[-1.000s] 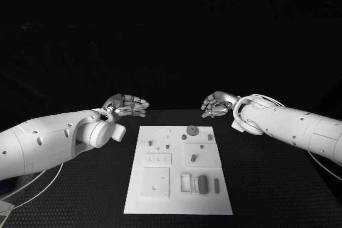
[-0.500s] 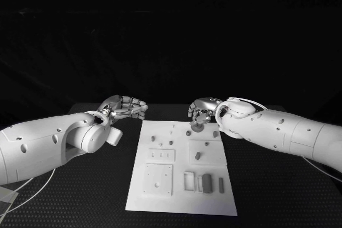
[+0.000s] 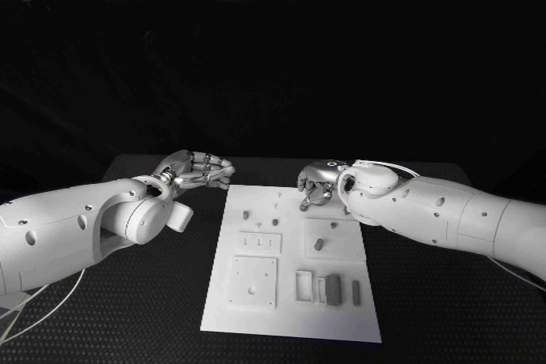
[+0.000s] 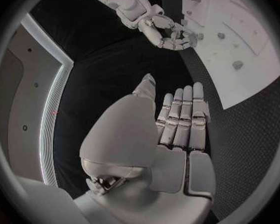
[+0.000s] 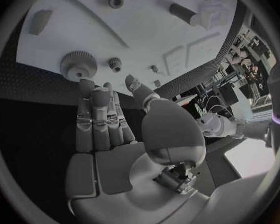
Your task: Assemble the parts on the task board
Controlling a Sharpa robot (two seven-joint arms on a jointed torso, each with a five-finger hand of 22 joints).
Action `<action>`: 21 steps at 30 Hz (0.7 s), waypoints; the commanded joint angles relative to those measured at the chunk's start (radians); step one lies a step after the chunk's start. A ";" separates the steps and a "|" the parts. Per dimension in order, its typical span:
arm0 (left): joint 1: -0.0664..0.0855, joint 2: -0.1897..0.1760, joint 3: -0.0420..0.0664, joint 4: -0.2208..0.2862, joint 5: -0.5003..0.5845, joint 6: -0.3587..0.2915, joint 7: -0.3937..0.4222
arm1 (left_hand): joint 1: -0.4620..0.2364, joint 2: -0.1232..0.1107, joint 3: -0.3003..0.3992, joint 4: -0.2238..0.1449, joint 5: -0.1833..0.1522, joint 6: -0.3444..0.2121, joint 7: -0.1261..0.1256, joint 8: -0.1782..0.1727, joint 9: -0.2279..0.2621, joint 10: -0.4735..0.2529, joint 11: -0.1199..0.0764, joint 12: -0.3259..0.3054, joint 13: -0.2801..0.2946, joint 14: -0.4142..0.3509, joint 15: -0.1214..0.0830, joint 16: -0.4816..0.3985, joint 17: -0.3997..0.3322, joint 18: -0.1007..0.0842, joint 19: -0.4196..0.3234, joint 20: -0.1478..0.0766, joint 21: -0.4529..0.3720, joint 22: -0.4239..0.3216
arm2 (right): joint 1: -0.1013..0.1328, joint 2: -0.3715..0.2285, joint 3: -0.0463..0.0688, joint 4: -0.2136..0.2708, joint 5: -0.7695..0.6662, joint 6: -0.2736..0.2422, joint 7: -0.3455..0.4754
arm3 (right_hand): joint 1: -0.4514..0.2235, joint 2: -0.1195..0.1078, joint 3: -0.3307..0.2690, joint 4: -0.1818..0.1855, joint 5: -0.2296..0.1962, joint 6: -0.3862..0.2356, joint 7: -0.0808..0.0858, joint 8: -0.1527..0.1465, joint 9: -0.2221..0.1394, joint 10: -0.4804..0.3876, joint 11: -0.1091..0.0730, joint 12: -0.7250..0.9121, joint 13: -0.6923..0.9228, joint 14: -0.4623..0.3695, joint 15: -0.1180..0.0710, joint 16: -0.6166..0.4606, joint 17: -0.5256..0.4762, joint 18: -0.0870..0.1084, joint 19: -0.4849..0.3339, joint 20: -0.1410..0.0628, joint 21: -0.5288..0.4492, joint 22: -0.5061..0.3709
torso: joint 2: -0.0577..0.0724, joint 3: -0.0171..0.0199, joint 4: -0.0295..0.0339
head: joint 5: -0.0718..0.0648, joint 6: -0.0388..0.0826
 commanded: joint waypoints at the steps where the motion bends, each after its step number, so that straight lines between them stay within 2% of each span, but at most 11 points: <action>1: 0.002 0.002 0.003 0.002 -0.005 -0.003 0.013 | -0.004 -0.012 -0.004 0.001 0.004 -0.005 0.006 -0.010 -0.005 -0.019 0.010 -0.013 -0.006 0.000 0.006 -0.007 0.003 0.016 0.003 0.002 -0.008 -0.001 | -0.007 0.009 0.000 -0.013 -0.050 0.029 -0.020 | -0.007 -0.002 0.006 0.003 0.004 -0.001 0.006 -0.005 -0.001 -0.003 0.007 -0.007 -0.003 -0.004 0.005 0.009 0.001 0.038 -0.002 -0.010 0.009 0.027 | 0.007 -0.0019 0.0050 | -0.001 -0.001; 6: 0.004 -0.007 0.005 0.013 -0.004 0.000 0.013 | -0.004 -0.013 -0.004 0.001 0.004 -0.008 0.004 -0.012 -0.006 -0.022 0.012 -0.017 -0.008 0.000 0.006 -0.008 0.003 0.015 0.003 0.002 -0.009 -0.002 | -0.021 0.018 0.001 -0.030 -0.055 0.030 -0.021 | -0.007 -0.003 0.008 0.003 0.004 0.001 0.006 -0.007 -0.002 0.002 0.007 -0.008 -0.003 -0.003 0.004 0.019 0.002 0.038 -0.002 -0.011 0.020 0.027 | 0.013 -0.0020 0.0057 | -0.003 -0.004; 8: 0.005 -0.011 0.006 0.015 -0.004 -0.001 0.013 | -0.005 -0.013 -0.004 0.001 0.004 -0.008 0.005 -0.013 -0.007 -0.023 0.013 -0.018 -0.008 0.000 0.006 -0.009 0.003 0.015 0.003 0.002 -0.009 -0.002 | -0.023 0.017 0.001 -0.034 -0.057 0.032 -0.022 | -0.007 -0.003 0.009 0.003 0.004 0.005 0.004 -0.006 -0.001 0.010 0.004 -0.007 -0.001 -0.002 0.002 0.029 0.003 0.038 -0.002 -0.013 0.030 0.027 | 0.015 -0.0012 0.0032 | -0.002 -0.006; 12: 0.005 -0.014 0.008 0.012 -0.003 -0.002 0.012 | -0.006 -0.014 -0.004 0.001 0.004 -0.007 0.008 -0.013 -0.007 -0.023 0.013 -0.019 -0.008 0.000 0.006 -0.010 0.004 0.015 0.003 0.002 -0.010 -0.002 | -0.024 0.014 0.001 -0.037 -0.062 0.046 -0.034 | -0.010 -0.003 0.010 0.003 0.004 0.011 0.003 -0.005 0.000 0.020 0.001 -0.005 0.001 -0.002 -0.001 0.040 0.003 0.038 -0.002 -0.015 0.043 0.026 | 0.019 -0.0014 0.0050 | -0.004 -0.005; 21: 0.009 -0.013 0.009 0.008 -0.001 -0.001 0.011 | -0.009 -0.016 -0.005 0.001 0.004 -0.005 0.017 -0.013 -0.008 -0.024 0.014 -0.021 -0.009 0.000 0.007 -0.012 0.005 0.015 0.004 0.002 -0.012 -0.003 | -0.025 0.016 0.001 -0.036 -0.068 0.064 -0.037 | -0.021 0.000 0.013 0.003 0.004 0.027 -0.004 -0.001 0.005 0.044 -0.007 0.002 0.011 -0.002 -0.008 0.061 0.001 0.038 -0.003 -0.019 0.066 0.026 | 0.025 -0.0001 0.0039 | -0.006 -0.003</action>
